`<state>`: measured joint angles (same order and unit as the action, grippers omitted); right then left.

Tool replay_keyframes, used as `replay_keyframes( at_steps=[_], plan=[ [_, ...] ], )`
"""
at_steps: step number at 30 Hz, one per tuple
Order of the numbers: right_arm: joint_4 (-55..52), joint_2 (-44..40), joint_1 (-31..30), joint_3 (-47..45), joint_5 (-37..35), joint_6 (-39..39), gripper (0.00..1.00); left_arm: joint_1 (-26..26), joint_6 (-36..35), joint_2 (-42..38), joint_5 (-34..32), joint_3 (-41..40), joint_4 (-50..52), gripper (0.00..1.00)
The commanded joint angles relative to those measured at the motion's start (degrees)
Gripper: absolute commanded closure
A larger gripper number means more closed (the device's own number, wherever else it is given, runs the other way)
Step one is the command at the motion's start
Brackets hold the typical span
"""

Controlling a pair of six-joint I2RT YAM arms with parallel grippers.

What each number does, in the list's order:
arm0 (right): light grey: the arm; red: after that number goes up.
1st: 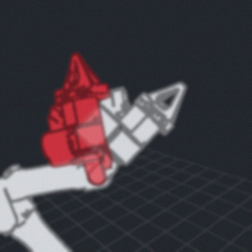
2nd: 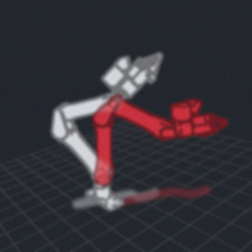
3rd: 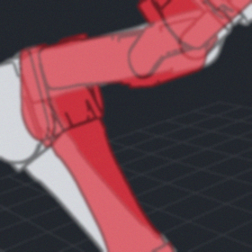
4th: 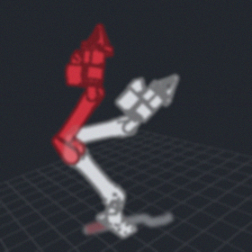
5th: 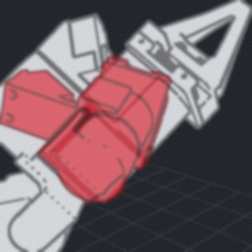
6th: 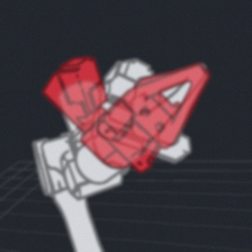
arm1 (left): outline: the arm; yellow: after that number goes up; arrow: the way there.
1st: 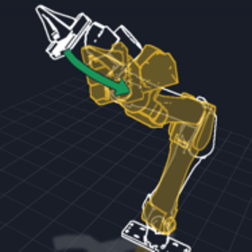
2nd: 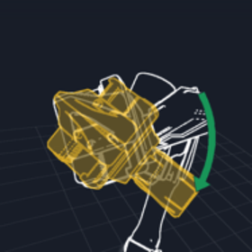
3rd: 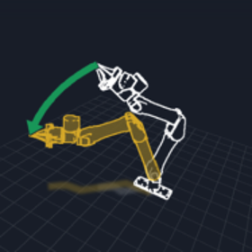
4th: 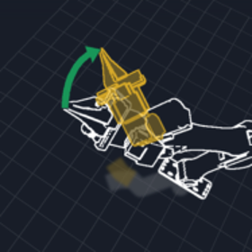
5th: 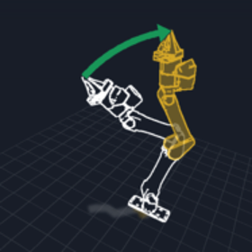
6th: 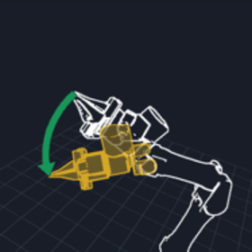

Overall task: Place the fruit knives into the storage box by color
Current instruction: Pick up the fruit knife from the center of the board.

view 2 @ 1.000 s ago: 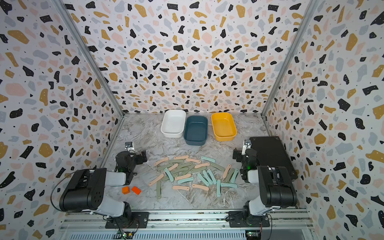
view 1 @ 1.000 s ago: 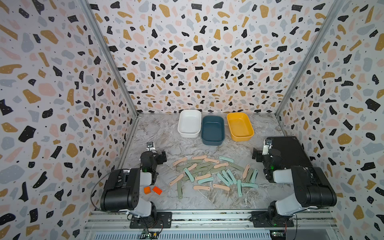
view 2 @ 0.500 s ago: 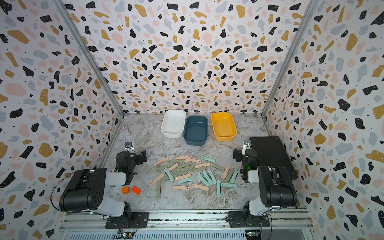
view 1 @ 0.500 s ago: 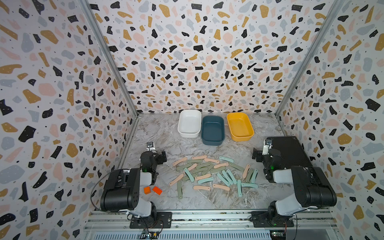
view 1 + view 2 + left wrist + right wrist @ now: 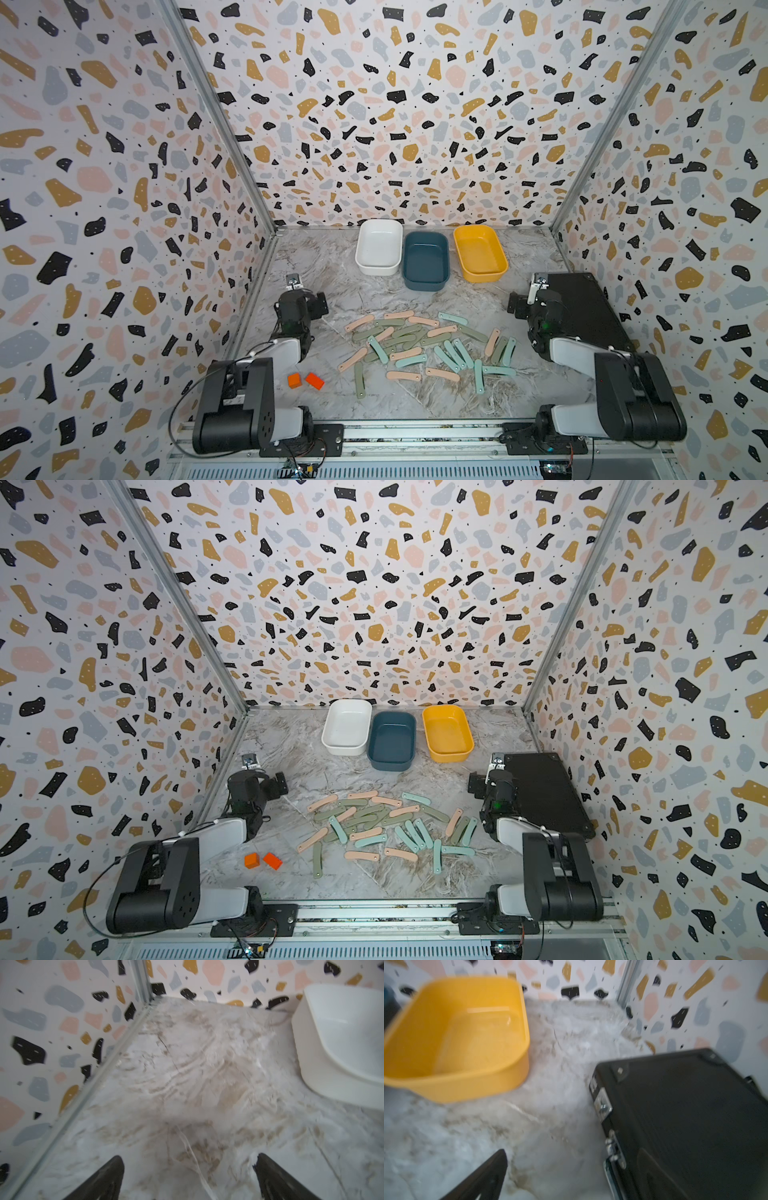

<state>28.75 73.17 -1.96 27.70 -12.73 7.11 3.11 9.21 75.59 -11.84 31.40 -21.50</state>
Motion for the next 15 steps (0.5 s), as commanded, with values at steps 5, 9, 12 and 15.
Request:
replay_keyframes(
  at_steps=[5, 9, 12, 15],
  plan=[
    [-24.69, -3.93, -2.84, 9.50, 3.94, 17.25, 0.00, -6.42, 17.10, 2.03, -8.16, 20.12, 38.14, 0.01],
    [-37.09, 1.02, -4.89, 15.09, 13.59, 19.42, 0.00, -8.89, 21.50, 8.22, -2.36, 28.94, 50.63, 0.01],
    [-47.15, 4.27, -9.27, 20.41, 16.44, 15.46, 0.00, -9.84, 21.83, 13.06, 3.87, 35.23, 59.68, 0.01],
    [-53.86, 6.75, -12.15, 23.49, 19.11, 11.79, 0.00, -11.25, 19.70, 15.61, 9.79, 38.22, 64.85, 0.01]
  ],
)
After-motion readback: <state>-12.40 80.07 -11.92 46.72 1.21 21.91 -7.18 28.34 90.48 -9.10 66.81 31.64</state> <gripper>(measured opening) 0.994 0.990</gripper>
